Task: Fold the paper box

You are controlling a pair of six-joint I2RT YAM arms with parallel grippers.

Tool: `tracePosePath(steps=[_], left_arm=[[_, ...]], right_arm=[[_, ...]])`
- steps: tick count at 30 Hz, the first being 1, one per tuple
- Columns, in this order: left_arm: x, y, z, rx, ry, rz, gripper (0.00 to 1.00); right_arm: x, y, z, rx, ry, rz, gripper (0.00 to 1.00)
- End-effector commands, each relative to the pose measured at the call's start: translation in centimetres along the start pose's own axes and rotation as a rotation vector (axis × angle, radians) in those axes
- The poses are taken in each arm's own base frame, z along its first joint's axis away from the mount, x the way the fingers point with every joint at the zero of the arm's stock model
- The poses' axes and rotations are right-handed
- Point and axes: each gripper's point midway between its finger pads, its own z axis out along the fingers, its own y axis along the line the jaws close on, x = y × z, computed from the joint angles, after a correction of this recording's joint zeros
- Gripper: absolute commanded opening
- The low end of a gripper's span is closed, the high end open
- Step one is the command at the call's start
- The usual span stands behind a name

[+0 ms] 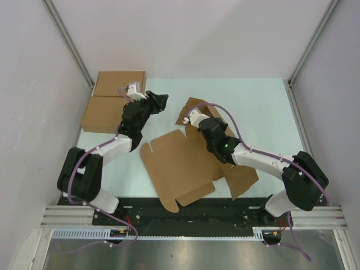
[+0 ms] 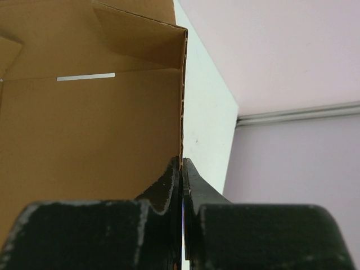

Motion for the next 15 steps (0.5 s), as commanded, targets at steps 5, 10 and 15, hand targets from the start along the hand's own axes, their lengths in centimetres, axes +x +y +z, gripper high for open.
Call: tracePosePath(steps=[5, 10, 15], left_arm=[[5.6, 3.3, 4.5, -0.054, 0.151, -0.040, 0.60], [7.6, 3.1, 5.1, 0.103, 0.199, -0.096, 0.61], [8.9, -0.7, 4.8, 0.381, 0.264, -0.277, 0.59]], right_arm=[[-1.1, -1.3, -1.2, 0.115, -0.032, -0.129, 0.00], [-0.8, -1.5, -1.6, 0.111, -0.059, -0.144, 0.00], [-0.9, -0.6, -1.9, 0.090, -0.092, -0.155, 0.00]])
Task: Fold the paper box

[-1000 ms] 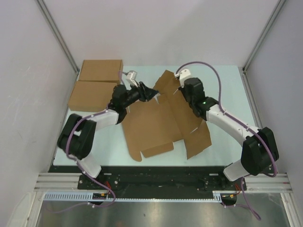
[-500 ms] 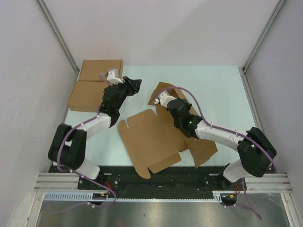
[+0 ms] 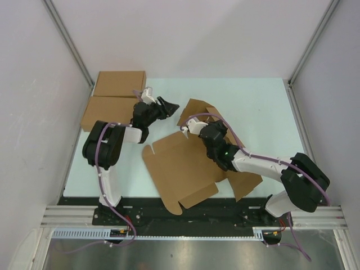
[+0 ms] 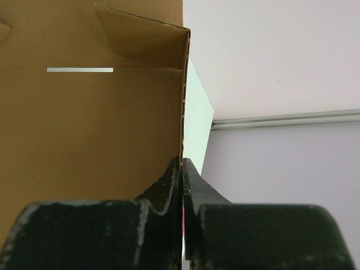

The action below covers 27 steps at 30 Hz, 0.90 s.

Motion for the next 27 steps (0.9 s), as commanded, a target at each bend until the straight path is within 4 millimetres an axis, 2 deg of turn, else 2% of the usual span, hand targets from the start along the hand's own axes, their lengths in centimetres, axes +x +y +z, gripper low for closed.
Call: tracePosePath(steps=[1, 5, 10, 15, 27], left_arm=[[-0.3, -5.6, 0.6, 0.356, 0.042, -0.120, 0.59], [0.7, -7.0, -0.3, 0.485, 0.054, -0.176, 0.56], [2.1, -9.7, -2.1, 0.604, 0.092, -0.112, 0.55], [3.9, -11.7, -2.6, 0.648, 0.151, -0.035, 0.55], [5.6, -12.1, -5.0, 0.653, 0.145, 0.000, 0.55]], right_arm=[[-0.7, -1.0, -0.7, 0.033, -0.050, -0.004, 0.00], [-1.0, -0.9, -1.0, 0.031, -0.064, 0.003, 0.00], [-1.5, -1.2, -1.1, 0.039, -0.086, 0.018, 0.00], [-2.0, -1.0, -1.4, 0.031, -0.105, 0.042, 0.00], [-2.7, -0.9, -1.7, 0.006, -0.144, 0.116, 0.00]])
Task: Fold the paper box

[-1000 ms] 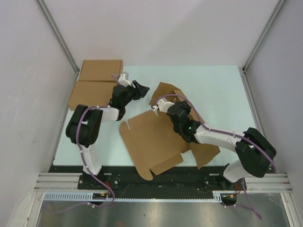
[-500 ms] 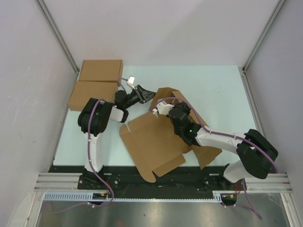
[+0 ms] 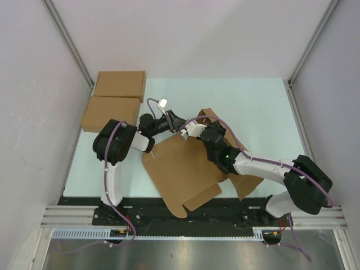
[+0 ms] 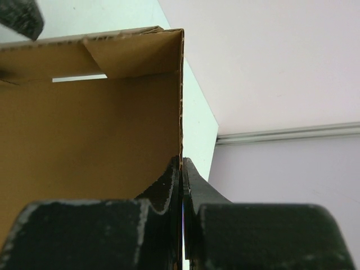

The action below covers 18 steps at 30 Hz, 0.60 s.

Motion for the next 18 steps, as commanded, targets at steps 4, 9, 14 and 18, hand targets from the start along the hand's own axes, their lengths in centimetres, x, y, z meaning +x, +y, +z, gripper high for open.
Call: tracePosePath(steps=[4, 9, 14, 18], left_arm=[[-1.9, -4.9, -0.9, 0.115, -0.086, 0.236, 0.56], [-2.2, -5.1, -1.3, 0.093, -0.108, 0.270, 0.56], [-2.0, -4.4, -1.5, 0.072, -0.130, 0.242, 0.56], [-1.3, -4.6, -2.0, 0.074, -0.146, 0.228, 0.56]], right_arm=[[-1.5, -0.6, -0.8, -0.018, -0.074, 0.117, 0.00], [-1.0, 0.4, -0.9, -0.055, -0.058, 0.108, 0.00], [-1.4, 0.9, -1.2, -0.079, -0.075, 0.118, 0.00], [-1.5, 1.8, -1.6, -0.123, -0.078, 0.126, 0.00]])
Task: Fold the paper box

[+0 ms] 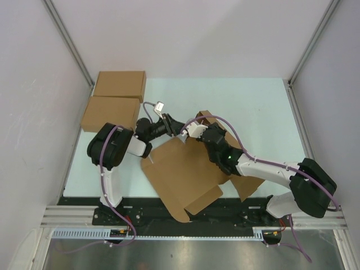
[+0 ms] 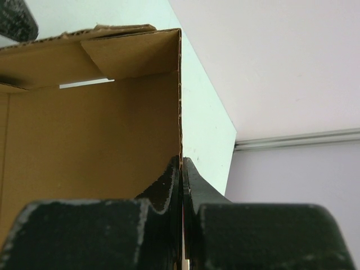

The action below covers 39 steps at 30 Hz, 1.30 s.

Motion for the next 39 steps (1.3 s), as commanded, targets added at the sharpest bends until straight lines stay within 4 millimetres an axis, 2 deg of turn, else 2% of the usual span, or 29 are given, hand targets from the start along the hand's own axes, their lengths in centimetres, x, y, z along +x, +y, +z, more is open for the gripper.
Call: tracePosePath(steps=[1, 6, 10, 20, 27, 30, 39], left_arm=[[-1.9, -3.7, -0.2, 0.122, -0.110, 0.136, 0.56], [-1.4, -4.6, -0.6, 0.125, -0.097, 0.191, 0.57], [-1.9, -5.6, -1.0, 0.156, -0.126, 0.249, 0.60], [-3.1, -5.3, -1.5, 0.109, -0.217, 0.239, 0.59], [-3.4, -5.6, -1.7, 0.116, -0.251, 0.228, 0.58], [-3.6, -5.8, -1.9, 0.120, -0.256, 0.229, 0.58], [-4.7, -7.5, -2.1, 0.198, -0.258, 0.231, 0.63]], right_arm=[[-0.7, 1.3, -0.8, -0.069, -0.033, 0.050, 0.00], [-0.9, 1.5, -1.0, -0.086, -0.044, 0.064, 0.00], [-1.3, 1.8, -1.3, -0.116, -0.065, 0.075, 0.00], [-1.8, 2.6, -1.7, -0.158, -0.079, 0.073, 0.00], [-2.8, 3.1, -1.9, -0.210, -0.079, 0.137, 0.07], [-3.4, 3.3, -2.1, -0.243, -0.094, 0.167, 0.00], [-3.4, 3.8, -2.4, -0.279, -0.100, 0.122, 0.00]])
